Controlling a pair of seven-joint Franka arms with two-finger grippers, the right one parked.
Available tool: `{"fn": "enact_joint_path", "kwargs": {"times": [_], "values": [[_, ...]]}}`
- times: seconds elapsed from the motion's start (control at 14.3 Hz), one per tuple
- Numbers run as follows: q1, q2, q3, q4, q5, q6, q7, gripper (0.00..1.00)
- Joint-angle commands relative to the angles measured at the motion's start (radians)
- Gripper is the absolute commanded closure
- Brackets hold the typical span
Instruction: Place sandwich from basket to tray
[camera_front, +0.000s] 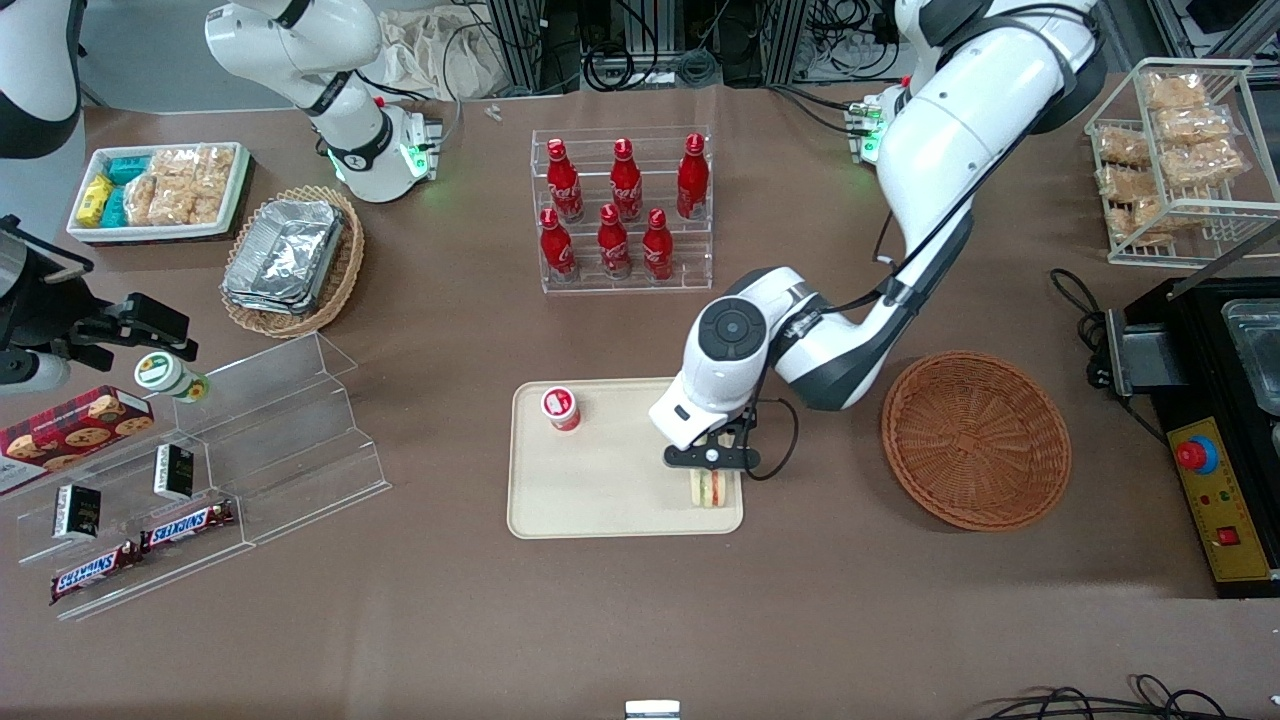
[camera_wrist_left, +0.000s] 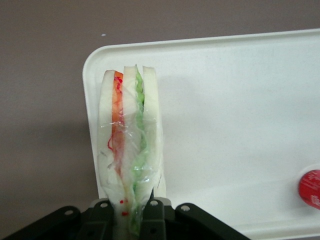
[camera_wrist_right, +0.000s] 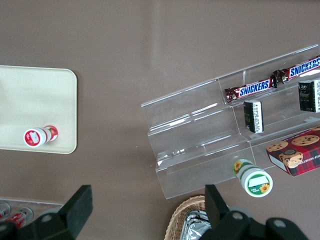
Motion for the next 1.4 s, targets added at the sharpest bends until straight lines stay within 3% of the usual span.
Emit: {"fn": "enact_joint_path", "kwargs": {"times": [0.0, 0.14, 0.21, 0.28, 0.35, 0.77, 0.91, 1.19, 1.33], "values": [[-0.023, 0.046, 0.005, 0.052, 0.035, -0.006, 0.005, 1.0], [-0.023, 0.057, 0.007, 0.051, 0.036, -0.008, 0.005, 0.88], [-0.023, 0.057, 0.007, 0.049, 0.035, -0.006, 0.004, 0.72], [-0.023, 0.057, 0.007, 0.048, 0.035, -0.008, 0.001, 0.33], [-0.023, 0.055, 0.007, 0.049, 0.035, -0.008, 0.001, 0.0], [0.026, -0.062, 0.007, 0.048, 0.027, -0.029, -0.031, 0.0], [0.084, -0.151, 0.001, 0.044, 0.012, -0.143, -0.053, 0.0], [0.223, -0.315, -0.008, 0.04, -0.178, -0.239, -0.016, 0.0], [0.286, -0.386, -0.007, 0.038, -0.258, -0.401, 0.15, 0.0]]}}
